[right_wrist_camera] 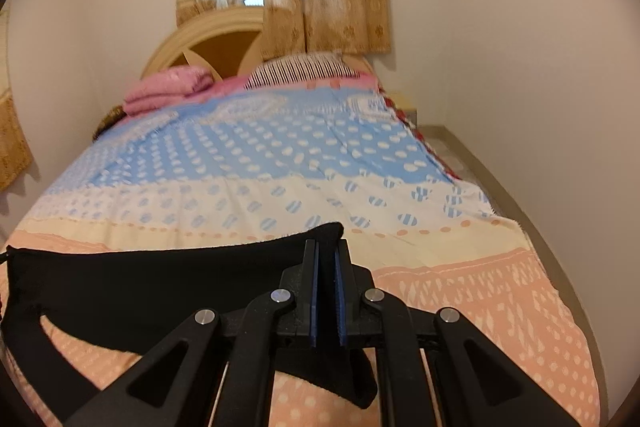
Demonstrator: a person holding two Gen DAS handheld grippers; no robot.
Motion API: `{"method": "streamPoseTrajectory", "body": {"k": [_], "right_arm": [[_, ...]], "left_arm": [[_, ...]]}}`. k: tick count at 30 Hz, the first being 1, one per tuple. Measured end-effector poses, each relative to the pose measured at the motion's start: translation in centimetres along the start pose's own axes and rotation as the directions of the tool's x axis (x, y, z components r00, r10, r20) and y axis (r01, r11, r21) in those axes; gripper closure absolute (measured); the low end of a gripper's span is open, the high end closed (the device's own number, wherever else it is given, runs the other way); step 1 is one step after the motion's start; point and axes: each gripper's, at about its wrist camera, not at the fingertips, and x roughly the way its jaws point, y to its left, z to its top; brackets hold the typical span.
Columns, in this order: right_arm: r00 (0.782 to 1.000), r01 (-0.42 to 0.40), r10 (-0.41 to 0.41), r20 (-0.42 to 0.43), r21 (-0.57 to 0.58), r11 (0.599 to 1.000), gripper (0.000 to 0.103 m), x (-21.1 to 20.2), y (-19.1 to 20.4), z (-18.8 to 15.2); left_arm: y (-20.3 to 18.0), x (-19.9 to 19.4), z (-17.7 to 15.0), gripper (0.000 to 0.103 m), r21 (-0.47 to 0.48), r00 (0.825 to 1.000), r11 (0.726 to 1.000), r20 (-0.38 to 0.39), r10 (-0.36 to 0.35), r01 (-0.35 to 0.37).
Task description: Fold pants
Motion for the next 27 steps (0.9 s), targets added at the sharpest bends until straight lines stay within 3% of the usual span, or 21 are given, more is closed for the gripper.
{"method": "streamPoseTrajectory", "body": {"k": [8,17,27], "right_arm": [[0.993,-0.047,0.042,0.110,0.040,0.998,0.096,-6.6,-0.9,-3.5],[0.991,-0.057,0.045,0.123,0.098,0.993,0.096,-10.5,-2.1,-8.0],[0.994,-0.062,0.043,0.104,0.181,0.981,0.096,-13.1,-4.6,-13.9]], "left_arm": [[0.6,-3.6,-1.1,0.090,-0.019,0.992,0.996,0.097,-0.082,0.084],[0.9,-7.9,-3.7,0.090,-0.008,0.970,0.986,0.180,-0.165,0.169],[3.0,-10.7,-8.5,0.090,-0.005,0.958,0.975,0.192,-0.215,0.220]]}}
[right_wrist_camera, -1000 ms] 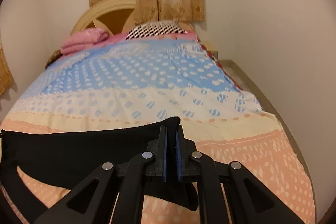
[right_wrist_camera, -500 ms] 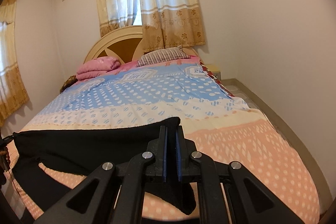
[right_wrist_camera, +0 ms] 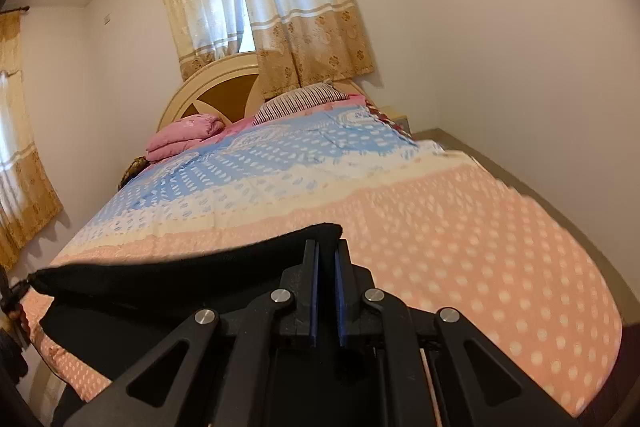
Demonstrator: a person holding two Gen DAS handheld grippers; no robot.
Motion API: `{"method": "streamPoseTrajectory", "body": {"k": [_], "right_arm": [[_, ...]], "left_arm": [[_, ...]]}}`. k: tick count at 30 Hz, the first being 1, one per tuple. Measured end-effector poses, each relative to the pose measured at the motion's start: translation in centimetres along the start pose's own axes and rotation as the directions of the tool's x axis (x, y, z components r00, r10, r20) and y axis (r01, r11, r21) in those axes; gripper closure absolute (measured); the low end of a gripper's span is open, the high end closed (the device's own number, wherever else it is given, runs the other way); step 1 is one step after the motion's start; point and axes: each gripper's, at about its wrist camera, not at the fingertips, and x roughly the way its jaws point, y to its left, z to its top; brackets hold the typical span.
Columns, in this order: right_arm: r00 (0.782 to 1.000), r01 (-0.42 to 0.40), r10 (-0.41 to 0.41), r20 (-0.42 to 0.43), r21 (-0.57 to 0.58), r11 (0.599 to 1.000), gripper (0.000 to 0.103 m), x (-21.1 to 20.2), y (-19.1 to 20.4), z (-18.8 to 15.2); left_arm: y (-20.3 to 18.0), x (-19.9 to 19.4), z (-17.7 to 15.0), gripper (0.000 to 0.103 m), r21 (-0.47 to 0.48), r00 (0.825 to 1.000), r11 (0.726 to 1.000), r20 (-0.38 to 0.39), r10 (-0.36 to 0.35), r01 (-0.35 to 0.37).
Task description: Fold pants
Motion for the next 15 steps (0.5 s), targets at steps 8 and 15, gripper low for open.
{"method": "streamPoseTrajectory", "body": {"k": [8,15], "right_arm": [[0.998,0.062,-0.060,-0.036,0.079,0.995,0.101,-0.8,-3.7,-2.6],[0.997,0.051,-0.046,-0.063,0.075,0.996,0.101,-2.4,-4.1,-3.9]], "left_arm": [[0.4,-1.8,-4.1,0.090,0.033,0.999,0.999,-0.041,0.019,-0.018],[0.1,-2.3,-5.9,0.078,0.116,0.992,0.989,-0.075,0.102,-0.093]]}}
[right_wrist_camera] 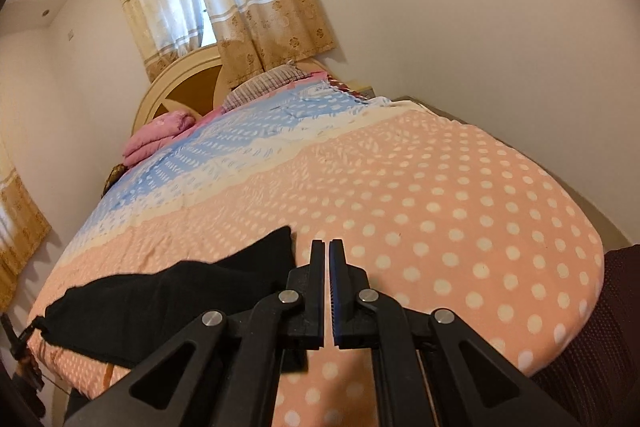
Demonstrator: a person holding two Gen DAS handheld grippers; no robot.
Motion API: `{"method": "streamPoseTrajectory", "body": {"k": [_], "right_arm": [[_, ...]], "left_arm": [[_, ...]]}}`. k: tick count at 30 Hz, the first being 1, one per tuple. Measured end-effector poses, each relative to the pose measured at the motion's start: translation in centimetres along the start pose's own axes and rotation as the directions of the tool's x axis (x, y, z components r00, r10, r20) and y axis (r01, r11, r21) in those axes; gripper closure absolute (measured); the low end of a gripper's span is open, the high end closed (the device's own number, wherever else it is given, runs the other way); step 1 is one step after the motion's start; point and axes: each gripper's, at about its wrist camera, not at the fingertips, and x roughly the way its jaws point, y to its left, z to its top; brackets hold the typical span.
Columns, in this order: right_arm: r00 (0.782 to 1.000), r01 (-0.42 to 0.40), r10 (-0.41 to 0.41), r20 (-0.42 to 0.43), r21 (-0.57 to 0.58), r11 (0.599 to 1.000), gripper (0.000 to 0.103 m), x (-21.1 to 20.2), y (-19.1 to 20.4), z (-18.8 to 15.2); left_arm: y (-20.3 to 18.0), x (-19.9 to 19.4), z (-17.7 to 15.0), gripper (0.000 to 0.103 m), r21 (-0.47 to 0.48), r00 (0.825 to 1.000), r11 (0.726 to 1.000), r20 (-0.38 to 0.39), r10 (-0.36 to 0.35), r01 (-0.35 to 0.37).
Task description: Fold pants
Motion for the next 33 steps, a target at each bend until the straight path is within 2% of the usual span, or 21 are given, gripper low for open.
{"method": "streamPoseTrajectory", "body": {"k": [4,6,8,9,10,11,12,16,20,23,28,31,33], "right_arm": [[0.999,-0.040,0.040,0.007,-0.065,0.997,0.100,-1.1,3.2,-0.2],[0.997,-0.082,0.082,-0.002,-0.098,0.992,0.100,-1.3,5.6,-0.2],[0.993,-0.115,0.113,-0.022,-0.142,0.983,0.095,-1.3,8.0,-0.4],[0.991,-0.137,0.132,-0.038,-0.176,0.975,0.082,-1.2,9.5,-0.5],[0.985,-0.170,0.161,-0.060,-0.208,0.963,0.058,-1.1,11.2,-0.8],[0.978,-0.205,0.191,-0.081,-0.232,0.951,0.050,-0.9,12.9,-1.1],[0.970,-0.242,0.224,-0.098,-0.255,0.936,0.045,-0.9,14.5,-1.5],[0.946,-0.321,0.280,-0.163,-0.355,0.878,0.045,-0.3,20.5,-3.2],[0.913,-0.404,0.328,-0.243,-0.416,0.815,0.045,0.7,25.5,-5.3],[0.896,-0.438,0.338,-0.288,-0.455,0.775,0.045,1.5,28.6,-6.9],[0.873,-0.479,0.337,-0.352,-0.491,0.728,0.045,2.7,32.1,-9.4],[0.861,-0.499,0.338,-0.380,-0.504,0.705,0.045,3.0,33.2,-10.5],[0.847,-0.519,0.339,-0.410,-0.499,0.694,0.045,3.5,34.0,-11.1]], "left_arm": [[-0.4,-0.5,-0.5,0.062,0.063,0.998,0.996,-0.007,0.065,-0.064],[-0.5,-1.0,-0.8,0.058,0.082,0.997,0.994,-0.007,0.078,-0.078],[-0.7,-1.5,-1.0,0.054,0.117,0.995,0.988,-0.007,0.101,-0.100],[-0.6,-1.7,-1.2,0.053,0.133,0.994,0.985,-0.008,0.110,-0.108],[-0.7,-1.8,-1.3,0.049,0.150,0.992,0.981,-0.007,0.127,-0.124],[-0.8,-1.9,-1.5,0.046,0.172,0.988,0.974,-0.005,0.153,-0.150],[-0.9,-1.9,-1.7,0.046,0.188,0.985,0.968,-0.007,0.173,-0.169],[-0.8,-1.7,-2.0,0.046,0.213,0.973,0.951,-0.008,0.229,-0.223],[-0.8,-1.8,-1.9,0.046,0.247,0.950,0.919,0.027,0.310,-0.307],[-0.4,-1.8,-1.7,0.046,0.222,0.959,0.934,0.019,0.282,-0.279],[-1.7,-2.4,-2.2,0.046,0.252,0.978,0.946,0.021,0.206,-0.205],[-2.7,-2.4,-2.6,0.046,0.287,0.981,0.939,0.015,0.195,-0.191],[-3.3,-1.9,-2.8,0.053,0.314,0.979,0.929,0.007,0.206,-0.198]]}}
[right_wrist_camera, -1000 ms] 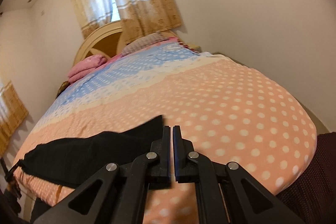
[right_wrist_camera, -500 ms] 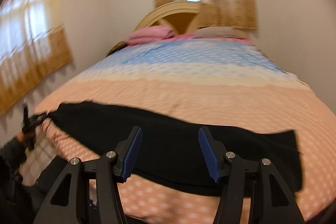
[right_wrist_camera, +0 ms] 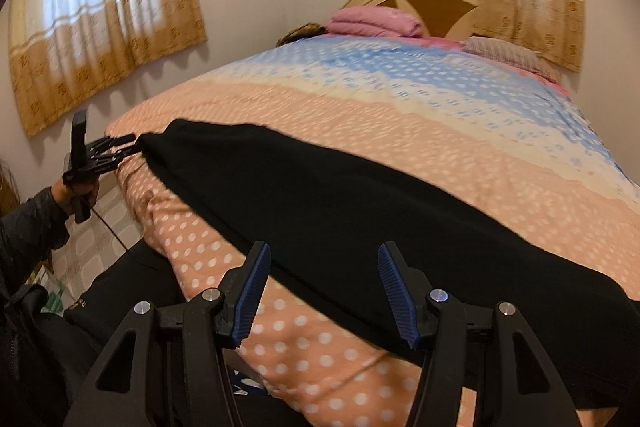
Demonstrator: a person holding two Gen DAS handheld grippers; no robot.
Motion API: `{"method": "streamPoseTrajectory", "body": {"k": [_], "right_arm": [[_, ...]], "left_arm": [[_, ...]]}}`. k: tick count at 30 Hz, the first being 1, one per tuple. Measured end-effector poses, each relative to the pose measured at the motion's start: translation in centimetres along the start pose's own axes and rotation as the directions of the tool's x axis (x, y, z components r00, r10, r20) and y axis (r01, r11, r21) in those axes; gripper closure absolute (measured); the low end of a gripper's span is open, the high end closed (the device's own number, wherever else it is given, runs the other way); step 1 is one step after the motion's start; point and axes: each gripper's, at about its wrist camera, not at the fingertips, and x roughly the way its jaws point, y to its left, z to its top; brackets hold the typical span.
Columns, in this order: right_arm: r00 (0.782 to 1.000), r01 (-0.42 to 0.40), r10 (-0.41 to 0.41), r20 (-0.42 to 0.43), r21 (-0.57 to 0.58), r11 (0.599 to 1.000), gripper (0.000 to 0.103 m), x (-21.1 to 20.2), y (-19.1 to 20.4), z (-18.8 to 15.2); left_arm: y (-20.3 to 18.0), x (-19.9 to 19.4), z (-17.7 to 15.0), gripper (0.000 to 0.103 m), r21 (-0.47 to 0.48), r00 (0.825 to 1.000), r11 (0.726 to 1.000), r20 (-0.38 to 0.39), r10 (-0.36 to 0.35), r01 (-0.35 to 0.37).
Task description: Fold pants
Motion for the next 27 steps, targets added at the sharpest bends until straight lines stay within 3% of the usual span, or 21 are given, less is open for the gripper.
{"method": "streamPoseTrajectory", "body": {"k": [2,6,9,15,17,21,23,25,27], "right_arm": [[1.000,-0.010,0.010,-0.020,-0.003,1.000,0.045,0.8,0.4,0.3],[0.999,-0.006,0.003,-0.047,-0.063,0.998,0.045,2.5,2.2,0.7],[0.999,0.001,-0.007,-0.052,-0.105,0.994,0.045,3.7,3.4,1.2],[0.996,0.011,-0.034,-0.088,-0.250,0.968,0.046,6.9,6.7,1.6],[0.992,0.045,-0.077,-0.099,-0.289,0.956,0.056,8.2,7.4,1.5],[0.987,0.039,-0.085,-0.133,-0.319,0.947,0.067,9.9,7.9,1.0],[0.986,0.052,-0.101,-0.135,-0.327,0.944,0.076,10.3,7.9,1.0],[0.987,0.038,-0.084,-0.136,-0.310,0.950,0.092,10.3,7.7,1.4],[0.991,0.041,-0.079,-0.111,-0.308,0.950,0.099,9.6,7.8,1.9]], "left_arm": [[-0.6,0.7,0.2,0.074,0.043,0.999,0.999,-0.025,0.033,-0.032],[-1.1,0.9,0.9,0.076,0.061,0.999,0.997,-0.010,0.047,-0.046],[-1.0,0.7,1.6,0.086,0.064,0.999,0.997,0.003,0.042,-0.042],[-1.1,1.3,2.9,0.088,0.082,0.999,0.996,-0.002,0.047,-0.047],[-1.1,1.4,2.9,0.088,0.088,0.999,0.995,-0.003,0.046,-0.045],[-0.9,1.4,2.6,0.088,0.087,0.999,0.995,-0.005,0.044,-0.044],[-0.9,1.4,2.7,0.088,0.090,0.999,0.995,-0.004,0.044,-0.043],[-0.9,1.6,2.8,0.091,0.098,0.999,0.994,0.000,0.051,-0.051],[-1.0,1.9,3.4,0.092,0.120,0.998,0.991,0.013,0.063,-0.064]]}}
